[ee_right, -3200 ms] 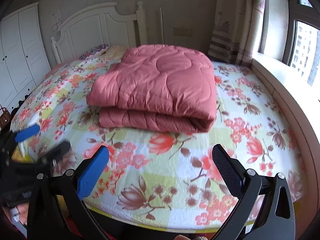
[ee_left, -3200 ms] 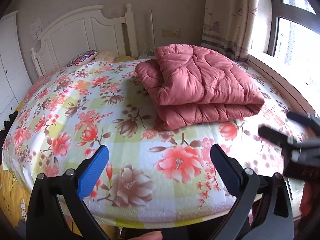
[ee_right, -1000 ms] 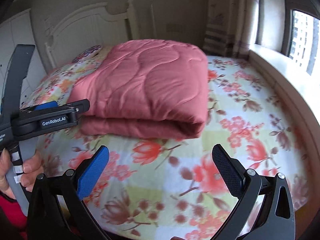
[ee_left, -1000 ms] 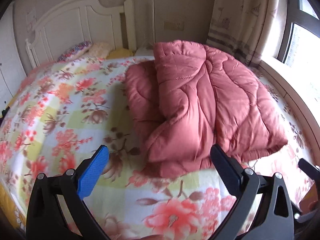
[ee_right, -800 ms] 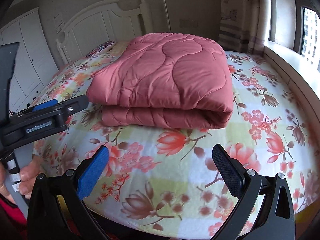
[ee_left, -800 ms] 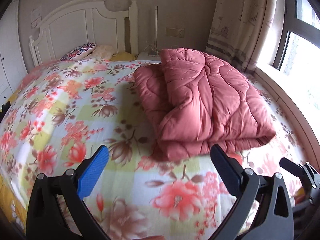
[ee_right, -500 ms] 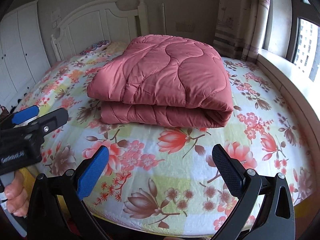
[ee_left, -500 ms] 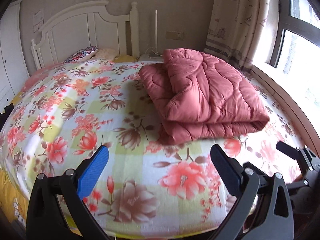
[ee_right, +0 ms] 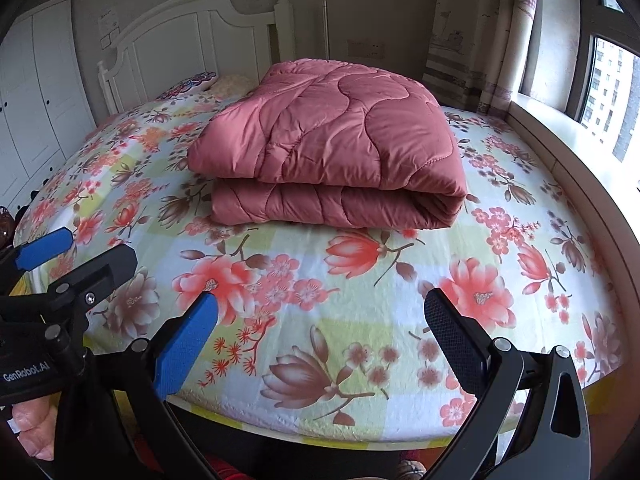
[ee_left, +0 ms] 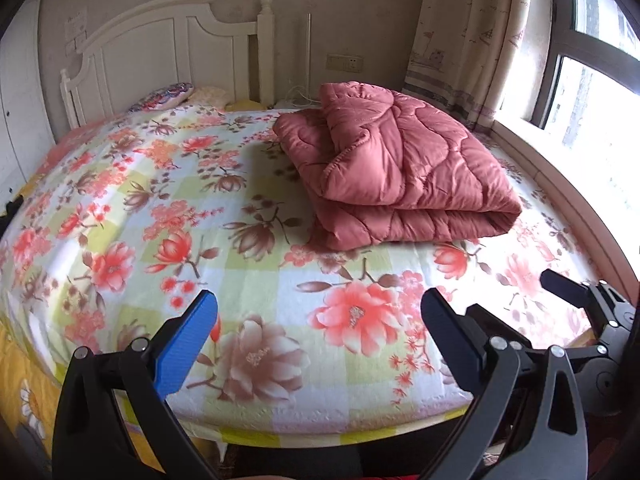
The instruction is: Fold large clothes
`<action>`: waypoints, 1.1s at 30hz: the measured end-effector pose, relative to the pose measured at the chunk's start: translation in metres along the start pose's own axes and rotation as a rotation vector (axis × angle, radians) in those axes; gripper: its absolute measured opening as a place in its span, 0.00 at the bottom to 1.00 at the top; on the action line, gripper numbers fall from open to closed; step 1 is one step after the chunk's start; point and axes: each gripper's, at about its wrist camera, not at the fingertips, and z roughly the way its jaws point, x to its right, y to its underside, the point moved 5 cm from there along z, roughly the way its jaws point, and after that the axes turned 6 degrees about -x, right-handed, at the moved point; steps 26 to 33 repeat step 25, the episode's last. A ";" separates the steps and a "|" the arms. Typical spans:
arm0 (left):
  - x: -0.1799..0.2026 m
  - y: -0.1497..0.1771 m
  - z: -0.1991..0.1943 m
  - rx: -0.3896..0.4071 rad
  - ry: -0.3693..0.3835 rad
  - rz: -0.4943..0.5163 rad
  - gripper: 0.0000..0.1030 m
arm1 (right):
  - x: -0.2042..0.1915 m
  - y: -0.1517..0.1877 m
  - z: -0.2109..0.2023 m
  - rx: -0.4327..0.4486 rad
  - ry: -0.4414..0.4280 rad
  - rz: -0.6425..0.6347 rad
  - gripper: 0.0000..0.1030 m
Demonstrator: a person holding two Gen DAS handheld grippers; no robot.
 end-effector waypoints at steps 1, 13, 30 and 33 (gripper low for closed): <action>0.000 0.001 0.001 -0.005 0.000 -0.002 0.98 | -0.001 0.001 -0.001 0.004 0.001 -0.003 0.96; 0.001 0.004 0.009 -0.025 0.011 -0.007 0.98 | -0.004 0.004 -0.004 0.051 0.026 -0.034 0.96; -0.009 0.000 0.004 0.001 -0.071 -0.039 0.98 | 0.009 0.001 -0.006 0.031 0.094 0.000 0.96; -0.009 0.000 0.004 0.001 -0.071 -0.039 0.98 | 0.009 0.001 -0.006 0.031 0.094 0.000 0.96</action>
